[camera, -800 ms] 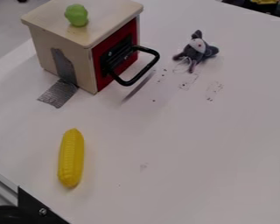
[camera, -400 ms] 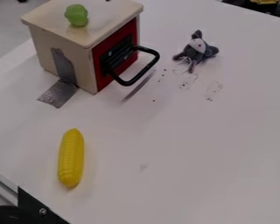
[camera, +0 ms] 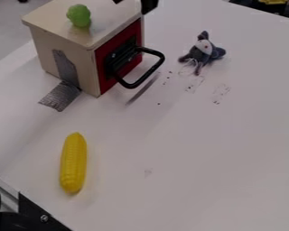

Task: Open the drawer

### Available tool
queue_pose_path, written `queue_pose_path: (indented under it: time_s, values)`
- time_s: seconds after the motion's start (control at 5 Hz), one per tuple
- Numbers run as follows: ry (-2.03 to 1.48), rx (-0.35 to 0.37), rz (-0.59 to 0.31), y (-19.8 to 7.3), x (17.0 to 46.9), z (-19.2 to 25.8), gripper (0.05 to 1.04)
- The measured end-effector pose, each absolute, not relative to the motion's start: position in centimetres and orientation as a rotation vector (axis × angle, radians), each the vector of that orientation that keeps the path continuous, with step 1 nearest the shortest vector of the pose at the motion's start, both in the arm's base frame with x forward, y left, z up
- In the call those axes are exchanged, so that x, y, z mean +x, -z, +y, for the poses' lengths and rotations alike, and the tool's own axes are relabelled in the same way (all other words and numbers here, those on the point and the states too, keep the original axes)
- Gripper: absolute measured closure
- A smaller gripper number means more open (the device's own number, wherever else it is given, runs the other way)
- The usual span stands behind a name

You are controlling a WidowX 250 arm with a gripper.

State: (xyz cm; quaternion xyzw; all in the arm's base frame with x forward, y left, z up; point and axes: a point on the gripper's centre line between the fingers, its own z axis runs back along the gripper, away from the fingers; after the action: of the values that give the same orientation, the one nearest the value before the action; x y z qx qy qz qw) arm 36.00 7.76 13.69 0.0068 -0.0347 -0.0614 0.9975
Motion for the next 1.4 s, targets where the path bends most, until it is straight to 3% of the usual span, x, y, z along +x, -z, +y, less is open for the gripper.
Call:
queue_pose_path:
  time_s: [0.6, 1.0, 1.2, 1.4]
  values:
    - [0.114, 0.023, 0.064, -7.1, 35.0, 7.0, 0.083]
    - [0.102, 0.047, 0.090, -5.3, 34.5, 6.1, 0.083]
    - [0.133, 0.082, 0.096, -4.9, 34.3, 5.8, 0.083]
    - [0.197, 0.169, 0.174, -2.2, 32.0, 4.5, 0.083]
